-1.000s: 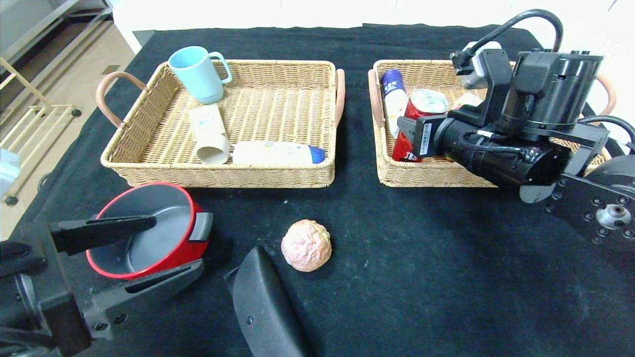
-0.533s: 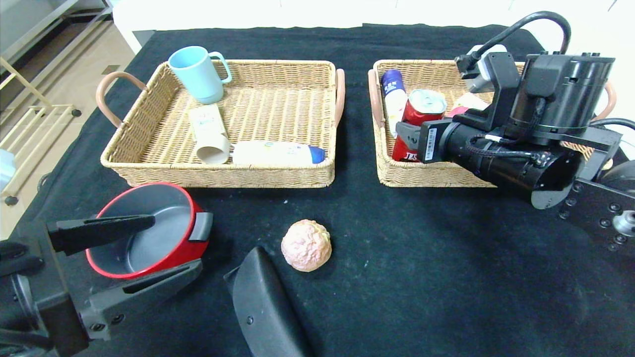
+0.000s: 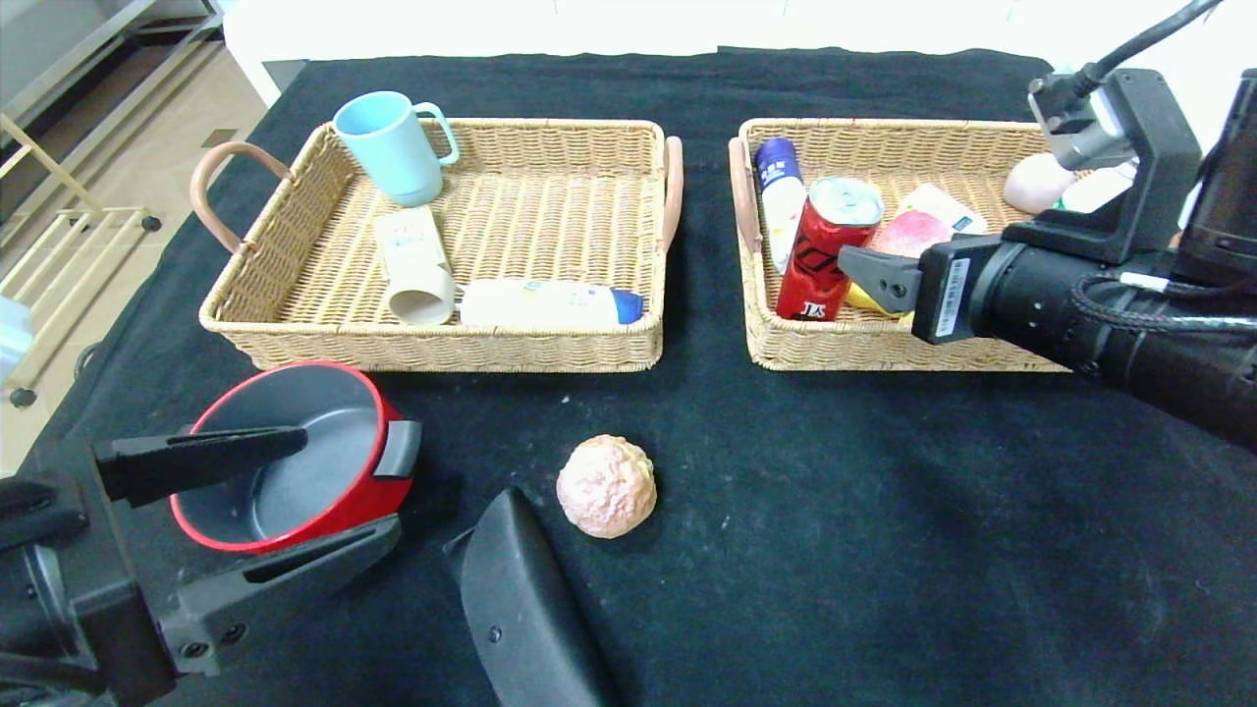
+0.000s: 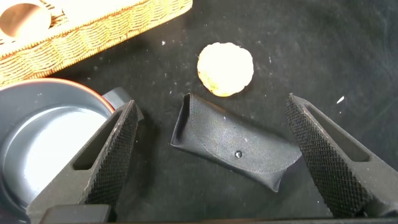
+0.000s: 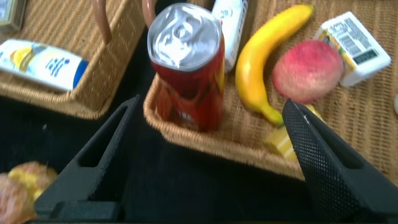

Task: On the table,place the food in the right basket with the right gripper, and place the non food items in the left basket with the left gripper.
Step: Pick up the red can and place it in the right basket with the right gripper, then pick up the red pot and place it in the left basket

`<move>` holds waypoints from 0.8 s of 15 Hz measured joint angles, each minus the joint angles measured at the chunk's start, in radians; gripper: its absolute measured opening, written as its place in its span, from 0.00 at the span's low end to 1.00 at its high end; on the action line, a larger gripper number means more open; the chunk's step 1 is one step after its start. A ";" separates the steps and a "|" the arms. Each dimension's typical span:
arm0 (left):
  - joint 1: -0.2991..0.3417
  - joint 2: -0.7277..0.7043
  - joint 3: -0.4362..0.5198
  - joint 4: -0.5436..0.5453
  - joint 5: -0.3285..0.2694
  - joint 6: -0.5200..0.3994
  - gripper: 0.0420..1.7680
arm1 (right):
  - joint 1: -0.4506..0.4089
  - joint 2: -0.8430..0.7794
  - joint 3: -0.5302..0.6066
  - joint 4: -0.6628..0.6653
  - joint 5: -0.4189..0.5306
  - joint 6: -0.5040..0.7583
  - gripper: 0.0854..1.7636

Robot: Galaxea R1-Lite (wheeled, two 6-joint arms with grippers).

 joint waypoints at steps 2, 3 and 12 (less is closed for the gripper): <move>0.000 0.000 0.000 0.000 0.000 0.000 0.97 | 0.003 -0.060 0.055 0.040 0.009 0.000 0.93; 0.000 0.000 0.000 0.000 0.000 0.000 0.97 | 0.006 -0.083 0.084 0.046 0.025 0.000 0.94; 0.001 -0.002 -0.002 -0.001 0.000 0.003 0.97 | 0.062 -0.153 0.254 0.067 0.137 -0.039 0.96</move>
